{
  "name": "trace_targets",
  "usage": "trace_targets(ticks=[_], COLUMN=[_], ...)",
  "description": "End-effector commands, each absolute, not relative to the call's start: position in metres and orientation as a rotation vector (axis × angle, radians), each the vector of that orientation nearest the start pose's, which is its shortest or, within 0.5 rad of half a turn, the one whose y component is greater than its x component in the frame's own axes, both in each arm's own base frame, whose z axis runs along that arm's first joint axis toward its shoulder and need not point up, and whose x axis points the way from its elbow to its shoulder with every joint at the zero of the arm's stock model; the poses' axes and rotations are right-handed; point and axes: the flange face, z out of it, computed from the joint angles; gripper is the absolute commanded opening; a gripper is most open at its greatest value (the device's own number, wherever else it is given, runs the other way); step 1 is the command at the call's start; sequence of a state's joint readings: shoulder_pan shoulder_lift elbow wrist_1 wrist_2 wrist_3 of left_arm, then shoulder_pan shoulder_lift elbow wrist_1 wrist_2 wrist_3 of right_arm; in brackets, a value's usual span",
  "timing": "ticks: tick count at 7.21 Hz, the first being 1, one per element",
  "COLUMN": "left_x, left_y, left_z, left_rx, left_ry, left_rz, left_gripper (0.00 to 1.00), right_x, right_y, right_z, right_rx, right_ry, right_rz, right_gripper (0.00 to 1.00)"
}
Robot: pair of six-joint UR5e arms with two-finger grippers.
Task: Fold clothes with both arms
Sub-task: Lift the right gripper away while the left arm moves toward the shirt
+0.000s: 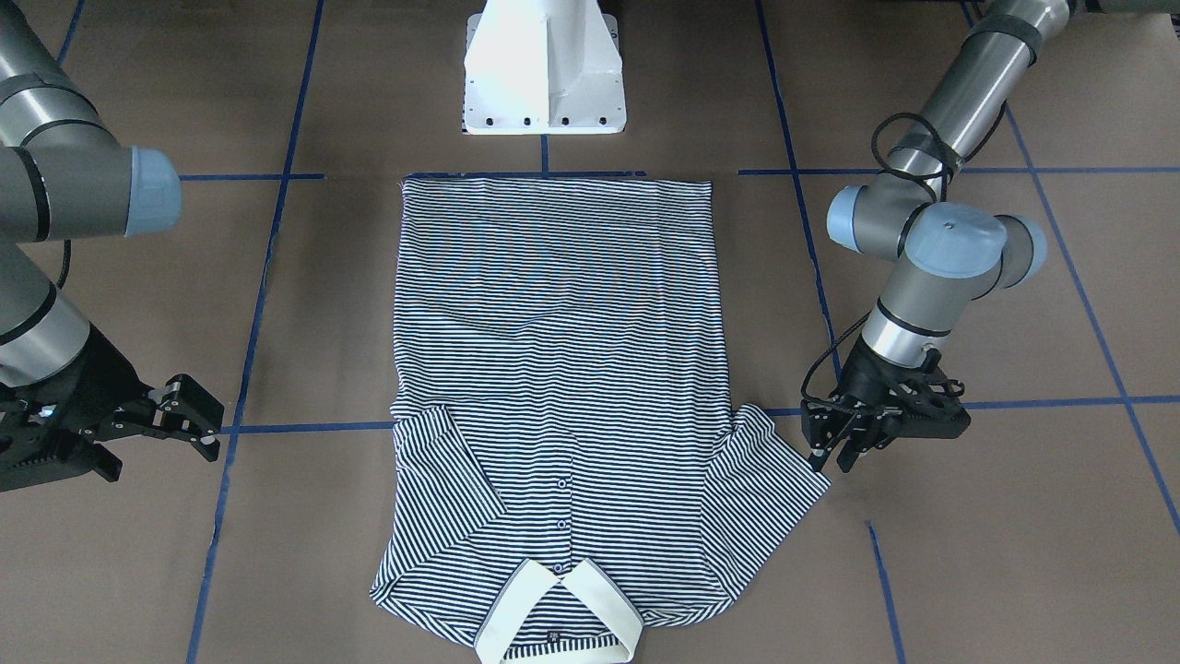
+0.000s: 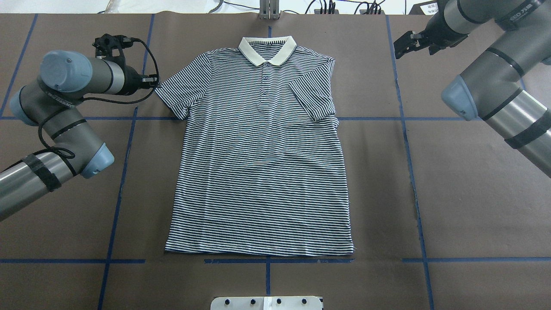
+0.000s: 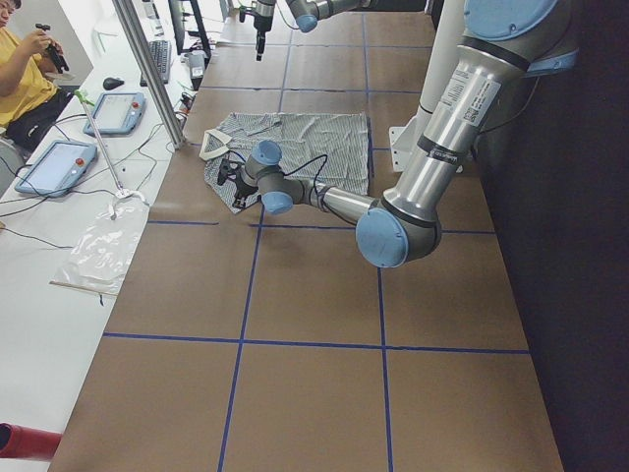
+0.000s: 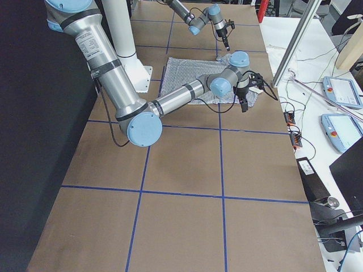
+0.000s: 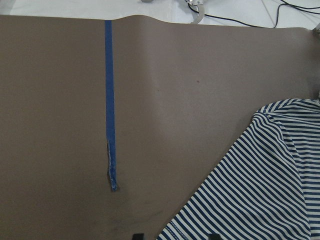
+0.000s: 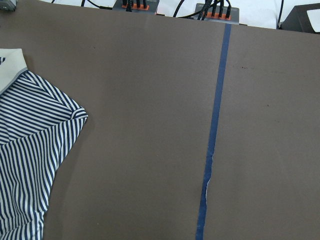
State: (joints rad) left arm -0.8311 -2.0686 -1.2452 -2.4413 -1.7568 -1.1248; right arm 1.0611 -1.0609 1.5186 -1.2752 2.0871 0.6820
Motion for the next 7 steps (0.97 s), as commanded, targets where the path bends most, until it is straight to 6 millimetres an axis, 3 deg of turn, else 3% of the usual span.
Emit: trace_targets(ticks=[1, 4, 7], left_x=[0.417, 0.432, 0.430], left_y=[-0.616, -0.629, -0.632], left_z=[0.444, 0.449, 0.449], left_rx=[0.494, 0.479, 0.512], left_ry=[0.900, 0.875, 0.856], left_rz=[-0.274, -0.270, -0.209], left_gripper=[0.44, 0.44, 0.44], right_x=[-0.263, -0.264, -0.264], right_y=[-0.645, -0.645, -0.645], right_z=[0.357, 0.359, 0.361], right_rx=[0.333, 0.334, 0.333], right_ry=[-0.813, -0.807, -0.806], right_rz=[-0.029, -0.028, -0.027], right_gripper=[1.00, 1.00, 1.00])
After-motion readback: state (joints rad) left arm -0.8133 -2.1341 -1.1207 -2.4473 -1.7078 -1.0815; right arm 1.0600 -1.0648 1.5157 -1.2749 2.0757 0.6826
